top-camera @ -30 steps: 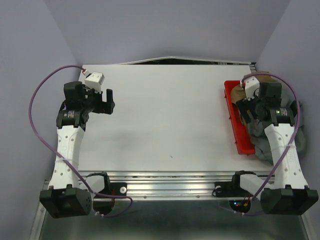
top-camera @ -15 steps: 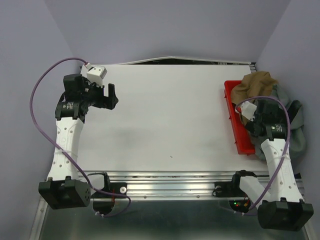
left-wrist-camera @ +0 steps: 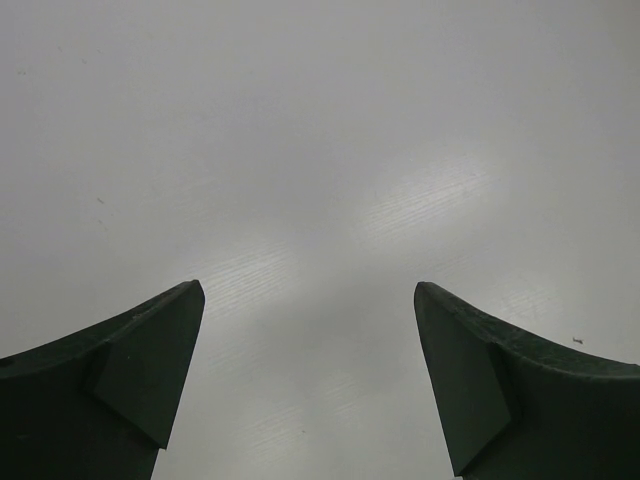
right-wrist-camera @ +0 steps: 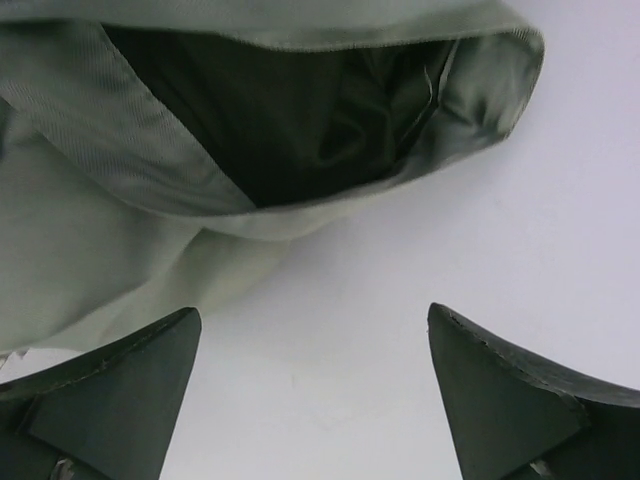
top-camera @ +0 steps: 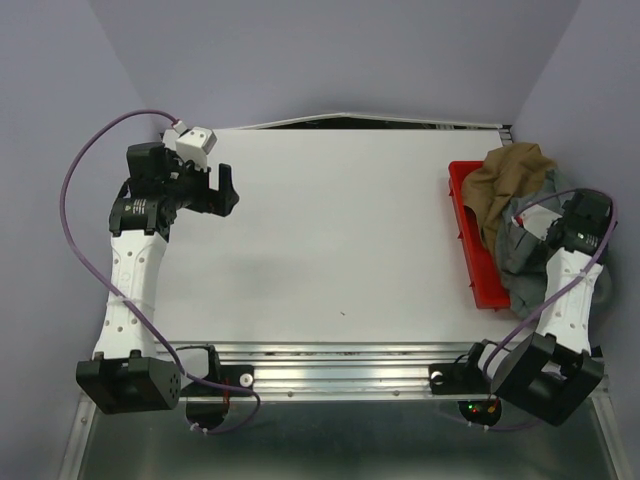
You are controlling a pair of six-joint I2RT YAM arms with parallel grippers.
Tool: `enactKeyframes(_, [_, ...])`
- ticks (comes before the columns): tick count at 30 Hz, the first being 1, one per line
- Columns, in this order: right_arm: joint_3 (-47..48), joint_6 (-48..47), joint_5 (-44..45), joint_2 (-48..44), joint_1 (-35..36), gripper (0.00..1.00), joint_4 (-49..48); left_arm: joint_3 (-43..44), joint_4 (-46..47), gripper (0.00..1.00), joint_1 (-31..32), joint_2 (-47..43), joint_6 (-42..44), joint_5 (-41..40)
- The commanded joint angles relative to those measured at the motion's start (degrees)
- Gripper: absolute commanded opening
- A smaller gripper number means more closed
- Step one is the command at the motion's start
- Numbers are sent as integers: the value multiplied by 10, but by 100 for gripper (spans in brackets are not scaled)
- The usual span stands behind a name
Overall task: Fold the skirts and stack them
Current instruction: Grab the skirt from the pile
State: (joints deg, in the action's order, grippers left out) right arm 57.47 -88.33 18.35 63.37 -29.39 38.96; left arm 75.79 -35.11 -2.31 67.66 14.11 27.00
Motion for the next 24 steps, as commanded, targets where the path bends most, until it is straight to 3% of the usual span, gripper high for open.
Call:
enactKeyframes(1, [22, -207, -55, 10, -15, 100, 1, 19, 2, 99, 5, -1, 10, 23])
enactKeyframes(10, [-11, -213, -89, 54, -25, 100, -47, 15, 23, 99, 8, 10, 0, 31])
enactKeyframes(18, [-1, -211, -66, 129, -50, 97, -113, 15, 29, 98, 7, -2, -1, 26])
enactKeyframes(20, [8, -204, -69, 141, -50, 71, -130, 11, 32, 99, 8, -5, -1, 28])
enactKeyframes(21, [8, -204, -69, 145, -50, 71, -136, 11, 32, 99, 8, -5, -1, 29])
enactKeyframes(22, [13, -204, -66, 150, -50, 58, -143, 11, 34, 99, 8, -5, -1, 28])
enactKeyframes(24, [18, -206, -67, 150, -50, 46, -158, 12, 34, 98, 8, -5, -1, 28])
